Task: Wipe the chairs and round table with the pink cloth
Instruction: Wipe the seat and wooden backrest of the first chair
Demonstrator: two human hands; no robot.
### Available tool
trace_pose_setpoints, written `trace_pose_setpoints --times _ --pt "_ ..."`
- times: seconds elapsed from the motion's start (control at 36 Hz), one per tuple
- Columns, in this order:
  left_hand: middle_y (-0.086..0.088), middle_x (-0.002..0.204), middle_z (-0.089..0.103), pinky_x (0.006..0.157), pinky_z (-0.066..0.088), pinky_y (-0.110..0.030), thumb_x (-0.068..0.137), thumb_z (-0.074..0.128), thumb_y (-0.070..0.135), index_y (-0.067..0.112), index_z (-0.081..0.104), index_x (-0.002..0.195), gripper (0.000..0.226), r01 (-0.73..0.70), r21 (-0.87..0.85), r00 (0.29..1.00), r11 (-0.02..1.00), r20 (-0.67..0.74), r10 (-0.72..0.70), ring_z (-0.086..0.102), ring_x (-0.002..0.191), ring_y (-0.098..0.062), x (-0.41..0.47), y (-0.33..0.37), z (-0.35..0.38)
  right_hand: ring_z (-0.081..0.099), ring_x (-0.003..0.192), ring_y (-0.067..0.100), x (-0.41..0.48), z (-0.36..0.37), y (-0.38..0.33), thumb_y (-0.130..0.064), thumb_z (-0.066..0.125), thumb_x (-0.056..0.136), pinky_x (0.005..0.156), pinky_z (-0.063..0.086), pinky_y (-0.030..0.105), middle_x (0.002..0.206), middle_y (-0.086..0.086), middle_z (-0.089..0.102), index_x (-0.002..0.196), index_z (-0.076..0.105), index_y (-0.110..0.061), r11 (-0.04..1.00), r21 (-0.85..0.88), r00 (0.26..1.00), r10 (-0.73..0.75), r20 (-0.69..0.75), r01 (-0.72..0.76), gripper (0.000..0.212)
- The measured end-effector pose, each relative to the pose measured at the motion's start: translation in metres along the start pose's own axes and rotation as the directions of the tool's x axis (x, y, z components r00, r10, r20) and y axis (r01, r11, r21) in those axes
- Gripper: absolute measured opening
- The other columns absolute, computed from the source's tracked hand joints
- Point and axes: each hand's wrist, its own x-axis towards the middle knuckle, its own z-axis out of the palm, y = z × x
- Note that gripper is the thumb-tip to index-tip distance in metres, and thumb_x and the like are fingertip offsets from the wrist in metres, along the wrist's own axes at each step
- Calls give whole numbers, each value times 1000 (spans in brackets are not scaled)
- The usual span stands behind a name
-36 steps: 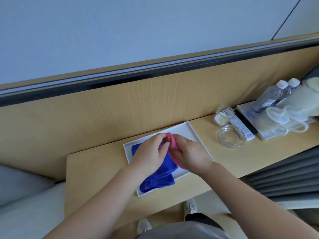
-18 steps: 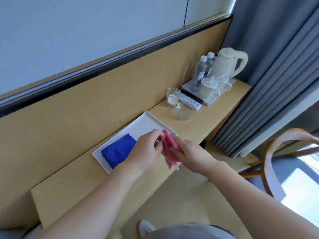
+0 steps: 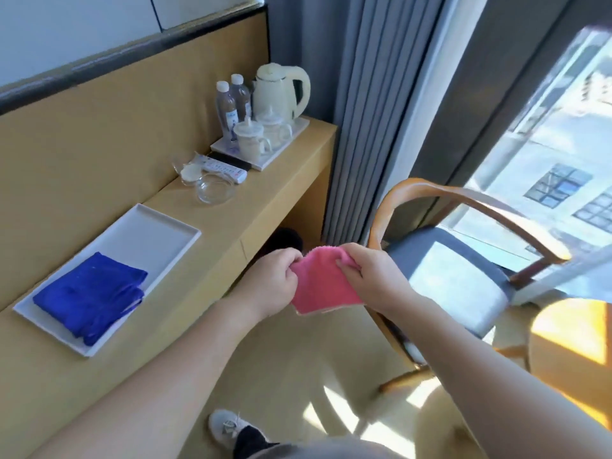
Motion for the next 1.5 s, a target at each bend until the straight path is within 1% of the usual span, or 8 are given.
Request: trace_pose_setpoints --times 0.14,0.31,0.42,0.56,0.97,1.19,1.39,1.5 --pt "19 89 60 69 55 -23 92 46 19 37 55 98 21 -23 28 996 999 89 20 58 82 2 -9 53 81 58 74 25 -58 -38 59 -27 46 100 67 48 38 79 3 64 90 59 -14 996 -67 998 65 5 -65 20" --pt "18 87 60 68 57 -29 93 49 22 36 57 95 17 -30 90 993 995 114 19 58 79 -1 6 92 133 60 80 27 -91 -77 114 -29 46 100 70 48 38 88 7 67 105 61 -14 984 -91 988 155 0 -155 22" --pt "15 87 60 69 56 -38 90 50 20 33 58 91 15 -35 161 991 986 129 14 58 80 -6 23 104 151 58 77 28 -95 -90 142 -26 49 99 62 36 34 86 9 67 104 60 -10 982 -90 985 164 -54 -169 20" --pt "15 85 59 68 55 -39 90 51 21 32 57 88 13 -30 164 985 986 171 1 58 78 -7 65 104 175 58 79 28 -79 -98 184 -23 46 100 66 44 37 87 6 67 102 60 -11 972 -90 977 214 -16 -215 18" --pt "13 91 60 67 57 -33 92 55 28 31 57 95 4 -30 196 985 980 173 -4 59 78 -8 185 91 209 61 82 20 -4 -120 253 -12 53 92 70 50 34 87 -2 67 101 66 -21 953 -129 962 273 -18 -273 18" --pt "10 103 59 64 50 -20 93 55 23 25 58 112 20 121 265 990 957 44 -137 57 84 -7 227 64 248 61 95 26 45 -96 322 -6 60 83 77 47 32 99 4 67 104 64 -15 945 -160 950 300 87 -284 23" --pt "8 124 51 85 45 -28 93 51 20 21 52 122 30 287 283 958 915 -69 -279 49 113 -14 252 27 303 58 92 25 87 -48 397 -15 53 89 75 44 31 103 3 61 106 65 -17 949 -156 915 309 261 -275 21" --pt "0 149 31 109 27 -35 94 48 19 15 37 140 48 351 316 936 882 -85 -342 23 140 -18 266 8 333 59 82 28 92 -20 424 -13 52 88 69 46 35 88 5 64 94 62 -12 966 -138 910 253 329 -218 11"
